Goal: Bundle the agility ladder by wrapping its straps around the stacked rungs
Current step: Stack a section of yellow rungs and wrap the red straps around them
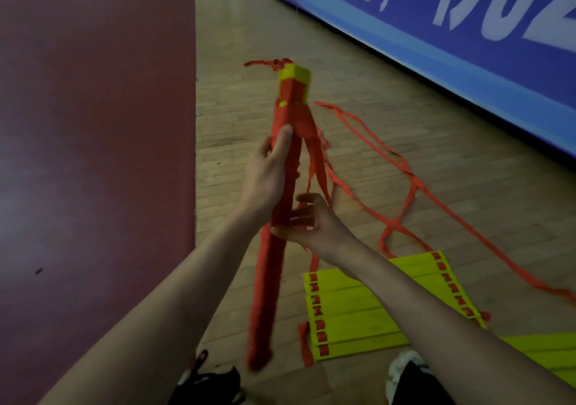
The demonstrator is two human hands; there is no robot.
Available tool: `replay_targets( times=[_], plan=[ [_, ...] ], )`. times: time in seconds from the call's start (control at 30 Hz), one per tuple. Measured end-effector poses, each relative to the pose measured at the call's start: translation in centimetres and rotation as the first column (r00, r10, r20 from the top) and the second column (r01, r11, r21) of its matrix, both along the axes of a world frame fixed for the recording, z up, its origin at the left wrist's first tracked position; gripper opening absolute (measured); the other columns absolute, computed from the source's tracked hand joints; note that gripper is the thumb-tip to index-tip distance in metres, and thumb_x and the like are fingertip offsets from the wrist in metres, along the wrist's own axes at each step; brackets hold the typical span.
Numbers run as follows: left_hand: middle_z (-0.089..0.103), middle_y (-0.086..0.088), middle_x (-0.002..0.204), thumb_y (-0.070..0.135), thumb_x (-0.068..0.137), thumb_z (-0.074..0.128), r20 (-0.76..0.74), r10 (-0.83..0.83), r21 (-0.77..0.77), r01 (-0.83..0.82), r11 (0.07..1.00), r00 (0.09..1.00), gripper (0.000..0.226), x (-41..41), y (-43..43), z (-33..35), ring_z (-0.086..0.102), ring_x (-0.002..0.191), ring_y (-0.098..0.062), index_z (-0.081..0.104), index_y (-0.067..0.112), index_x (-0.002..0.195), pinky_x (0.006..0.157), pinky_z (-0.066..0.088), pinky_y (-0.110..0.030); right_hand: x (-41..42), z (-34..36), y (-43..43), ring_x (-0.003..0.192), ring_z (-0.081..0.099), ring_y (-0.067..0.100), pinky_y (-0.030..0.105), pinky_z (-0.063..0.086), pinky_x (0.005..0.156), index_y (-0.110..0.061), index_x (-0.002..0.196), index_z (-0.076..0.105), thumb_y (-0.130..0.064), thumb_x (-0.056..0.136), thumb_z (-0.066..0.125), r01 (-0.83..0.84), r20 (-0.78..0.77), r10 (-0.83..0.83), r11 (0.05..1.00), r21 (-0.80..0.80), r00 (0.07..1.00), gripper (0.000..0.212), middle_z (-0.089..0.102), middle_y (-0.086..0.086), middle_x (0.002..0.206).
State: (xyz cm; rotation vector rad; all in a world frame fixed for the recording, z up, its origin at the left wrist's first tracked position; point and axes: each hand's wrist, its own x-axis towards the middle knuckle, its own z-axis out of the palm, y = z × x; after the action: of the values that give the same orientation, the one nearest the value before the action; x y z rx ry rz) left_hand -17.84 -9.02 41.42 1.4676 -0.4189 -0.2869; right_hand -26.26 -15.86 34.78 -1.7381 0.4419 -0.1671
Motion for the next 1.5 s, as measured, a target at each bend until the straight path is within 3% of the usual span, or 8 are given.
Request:
replay_targets(
  times=[0.27,0.43,0.63,0.73,0.87,1.0,1.13,1.5],
  plan=[
    [0.065,-0.002,0.088,0.042,0.098,0.042,-0.416,0.037,0.003,-0.040,0.999,0.909,0.027,0.5,0.3,-2.3,0.066,0.081,-0.020,0.059,0.020,0.095,0.075,0.057,-0.040,-1.3,0.2,-2.4,0.095,0.061,0.026,0.031,0.044,0.072,-0.036,0.140,0.012,-0.025,0.080,0.065,0.059,0.013,-0.061,0.856,-0.514,0.998,0.081,0.054,0.001,0.118],
    [0.050,-0.002,0.102,0.030,0.059,0.074,-0.466,0.205,0.119,-0.168,0.979,0.861,0.043,1.7,3.0,-3.1,0.051,0.097,-0.017,0.050,0.018,0.093,0.085,0.046,-0.037,-2.3,1.0,-3.8,0.114,0.057,0.022,0.038,0.048,0.093,-0.056,0.137,0.022,-0.040,0.068,0.053,-0.077,-0.105,0.000,0.677,-0.732,0.995,0.077,0.054,-0.012,0.131],
    [0.068,0.016,0.096,0.022,0.072,0.069,-0.225,-0.017,-0.046,0.007,0.999,0.974,0.019,1.3,4.1,-4.4,0.059,0.092,0.008,0.072,0.029,0.089,0.095,0.036,-0.028,-3.6,3.4,-5.1,0.054,0.048,-0.004,0.012,0.039,0.058,-0.051,0.122,0.055,-0.021,0.060,0.055,-0.243,-0.143,0.204,0.898,-0.367,0.969,0.069,0.058,-0.022,0.061],
    [0.051,0.008,0.135,0.031,0.068,0.069,-0.138,-0.036,-0.035,0.031,0.999,0.990,0.074,1.5,4.4,-4.9,0.051,0.116,0.002,0.041,0.019,0.136,0.088,0.039,-0.014,-3.9,4.0,-5.2,0.049,0.044,-0.004,0.007,0.034,0.050,-0.044,0.119,0.055,-0.013,0.060,0.053,-0.338,-0.125,0.317,0.912,-0.233,0.940,0.067,0.057,-0.016,0.061],
    [0.060,-0.017,0.125,0.043,0.062,0.076,-0.159,0.008,-0.003,-0.009,1.000,0.987,0.087,1.0,4.6,-5.1,0.061,0.112,-0.015,0.040,0.014,0.135,0.099,0.044,-0.030,-4.0,3.7,-5.5,0.052,0.043,0.010,0.021,0.035,0.048,-0.053,0.112,0.057,-0.015,0.060,0.053,-0.354,-0.166,0.328,0.920,-0.166,0.930,0.064,0.051,-0.003,0.059],
    [0.062,-0.014,0.089,0.033,0.073,0.075,-0.145,-0.021,-0.026,0.017,1.000,0.989,0.049,1.0,4.3,-5.5,0.064,0.072,-0.022,0.050,0.009,0.108,0.069,0.054,-0.041,-4.1,3.2,-5.9,0.056,0.044,0.019,0.031,0.034,0.053,-0.060,0.097,0.063,-0.016,0.057,0.054,-0.359,-0.219,0.333,0.928,-0.097,0.917,0.060,0.052,0.011,0.072],
    [0.037,0.000,0.058,0.041,0.087,0.067,-0.131,-0.148,-0.003,0.149,0.989,0.980,0.038,1.0,4.3,-5.8,0.033,0.045,-0.013,0.040,0.017,0.074,0.043,0.027,-0.024,-4.4,3.2,-6.5,0.049,0.049,0.013,0.024,0.036,0.046,-0.050,0.104,0.060,-0.015,0.057,0.053,-0.337,-0.268,0.324,0.941,-0.002,0.907,0.058,0.053,0.011,0.075],
    [0.065,0.011,0.072,0.019,0.105,0.034,-0.069,-0.453,0.161,0.458,0.874,0.889,0.039,1.4,5.3,-4.5,0.032,0.050,-0.004,0.048,-0.016,0.115,0.048,0.026,-0.019,-6.0,2.4,-9.3,0.047,0.046,0.016,0.022,0.034,0.044,-0.015,0.084,0.069,-0.016,0.043,0.063,-0.274,-0.175,0.373,0.866,0.418,0.911,0.041,0.056,0.012,0.072]
  ],
)
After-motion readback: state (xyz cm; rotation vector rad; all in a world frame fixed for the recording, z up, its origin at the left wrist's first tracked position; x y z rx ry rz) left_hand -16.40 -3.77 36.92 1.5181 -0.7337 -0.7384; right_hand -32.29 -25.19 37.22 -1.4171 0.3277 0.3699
